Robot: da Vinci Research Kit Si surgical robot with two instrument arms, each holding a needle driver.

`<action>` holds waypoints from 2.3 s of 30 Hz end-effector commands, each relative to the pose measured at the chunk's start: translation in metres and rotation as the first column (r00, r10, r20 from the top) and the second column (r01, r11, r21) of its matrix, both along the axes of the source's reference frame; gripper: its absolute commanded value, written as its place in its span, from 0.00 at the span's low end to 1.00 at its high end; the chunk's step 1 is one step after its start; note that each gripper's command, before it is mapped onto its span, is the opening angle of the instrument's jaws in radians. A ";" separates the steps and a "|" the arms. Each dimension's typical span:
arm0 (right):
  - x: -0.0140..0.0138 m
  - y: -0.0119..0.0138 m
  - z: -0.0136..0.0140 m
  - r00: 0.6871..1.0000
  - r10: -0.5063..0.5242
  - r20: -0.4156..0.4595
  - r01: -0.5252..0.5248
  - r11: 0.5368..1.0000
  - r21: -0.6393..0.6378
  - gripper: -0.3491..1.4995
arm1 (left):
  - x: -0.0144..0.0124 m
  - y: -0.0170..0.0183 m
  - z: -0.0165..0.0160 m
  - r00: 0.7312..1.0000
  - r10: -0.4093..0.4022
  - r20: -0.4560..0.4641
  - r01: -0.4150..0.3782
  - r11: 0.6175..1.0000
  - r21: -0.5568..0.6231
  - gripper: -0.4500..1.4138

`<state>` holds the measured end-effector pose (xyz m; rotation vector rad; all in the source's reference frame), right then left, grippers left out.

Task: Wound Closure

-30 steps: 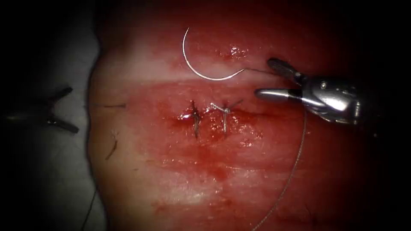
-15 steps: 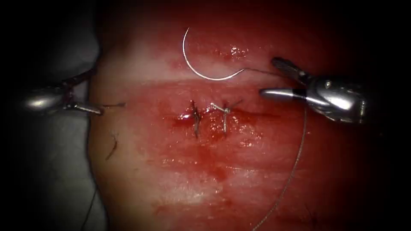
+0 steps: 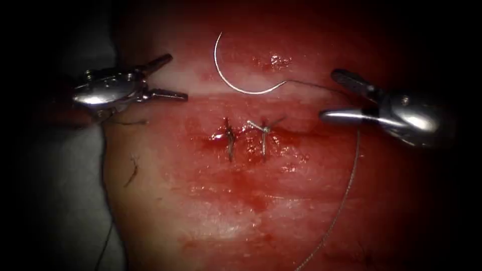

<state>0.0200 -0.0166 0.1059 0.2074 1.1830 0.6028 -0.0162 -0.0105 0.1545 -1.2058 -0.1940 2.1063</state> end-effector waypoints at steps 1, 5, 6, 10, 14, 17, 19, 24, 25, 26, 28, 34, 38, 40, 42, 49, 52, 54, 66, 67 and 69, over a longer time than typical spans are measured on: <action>0.0005 -0.0008 0.0005 1.000 -0.004 -0.002 0.004 1.000 0.002 0.69 | -0.0009 -0.0008 0.0007 1.000 0.001 0.006 -0.001 1.000 0.006 0.68; 0.0005 -0.0007 0.0006 1.000 -0.004 -0.001 0.004 1.000 0.002 0.69 | -0.0030 -0.0006 0.0007 0.999 0.002 0.045 -0.003 1.000 0.009 0.66; 0.0005 -0.0007 0.0006 1.000 -0.004 -0.001 0.004 1.000 0.002 0.69 | -0.0032 -0.0006 0.0007 0.999 0.003 0.047 -0.003 1.000 0.009 0.65; 0.0007 -0.0007 0.0006 1.000 -0.003 0.000 0.003 1.000 0.002 0.69 | -0.0043 -0.0003 0.0009 0.999 0.004 0.053 -0.004 1.000 0.008 0.64; 0.0010 -0.0008 0.0007 1.000 0.000 0.001 0.000 1.000 0.001 0.68 | -0.0058 0.0001 0.0025 0.999 -0.001 0.047 0.001 1.000 -0.006 0.58; 0.0011 -0.0008 0.0006 1.000 0.000 0.001 0.000 1.000 0.001 0.68 | -0.0060 0.0001 0.0036 0.999 -0.007 0.047 0.007 1.000 -0.002 0.58; 0.0012 -0.0009 0.0006 1.000 0.001 0.002 -0.001 1.000 0.001 0.68 | -0.0056 0.0002 0.0049 0.998 -0.021 0.054 0.020 1.000 0.021 0.59; 0.0016 -0.0010 0.0007 1.000 0.004 0.003 -0.004 1.000 -0.001 0.68 | -0.0053 0.0004 0.0059 0.998 -0.026 0.054 0.025 0.999 0.025 0.59; 0.0017 -0.0010 0.0007 1.000 0.004 0.003 -0.004 1.000 -0.001 0.68 | -0.0053 0.0005 0.0060 0.998 -0.026 0.053 0.024 0.999 0.024 0.59; 0.0018 -0.0011 0.0008 1.000 0.005 0.003 -0.005 1.000 -0.002 0.68 | -0.0053 0.0006 0.0061 0.998 -0.030 0.054 0.028 0.999 0.029 0.59; 0.0018 -0.0011 0.0008 1.000 0.005 0.004 -0.005 1.000 -0.002 0.68 | -0.0055 0.0009 0.0063 0.999 -0.027 0.047 0.025 0.999 0.033 0.59; 0.0019 -0.0011 0.0008 1.000 0.005 0.004 -0.005 1.000 -0.002 0.68 | -0.0054 0.0017 0.0069 0.999 -0.039 0.029 0.037 0.997 0.074 0.64; 0.0020 -0.0011 0.0008 1.000 0.006 0.004 -0.006 1.000 -0.002 0.68 | -0.0056 0.0017 0.0076 0.998 -0.052 0.024 0.050 0.994 0.094 0.62; 0.0021 -0.0012 0.0008 1.000 0.007 0.004 -0.007 1.000 -0.003 0.68 | -0.0058 0.0017 0.0079 0.998 -0.061 0.023 0.058 0.993 0.101 0.61; 0.0022 -0.0012 0.0008 1.000 0.007 0.005 -0.007 1.000 -0.003 0.68 | -0.0062 0.0017 0.0083 0.998 -0.064 0.010 0.062 0.991 0.121 0.60; 0.0022 -0.0012 0.0009 1.000 0.010 0.003 -0.010 1.000 -0.005 0.68 | -0.0069 0.0025 0.0092 0.997 -0.075 -0.004 0.074 0.981 0.177 0.50; 0.0024 -0.0013 0.0009 1.000 0.011 0.004 -0.011 1.000 -0.006 0.68 | -0.0069 0.0028 0.0091 0.996 -0.090 0.001 0.088 0.975 0.203 0.22; 0.0025 -0.0013 0.0010 1.000 0.011 0.004 -0.011 1.000 -0.006 0.68 | -0.0064 0.0030 0.0083 0.995 -0.097 0.022 0.091 0.974 0.208 0.00; 0.0031 -0.0025 -0.0021 0.997 0.057 -0.042 -0.054 0.996 0.077 0.67 | -0.0079 0.0015 -0.0029 0.968 -0.232 0.090 0.243 0.962 -0.126 0.00; 0.0031 -0.0025 -0.0021 0.997 0.057 -0.042 -0.054 0.996 0.077 0.67 | -0.0079 0.0015 -0.0029 0.968 -0.232 0.090 0.243 0.962 -0.126 0.00; 0.0029 -0.0030 -0.0028 0.995 0.083 -0.060 -0.074 0.987 0.144 0.67 | -0.0082 0.0017 -0.0042 0.959 -0.267 0.095 0.280 0.945 -0.170 0.00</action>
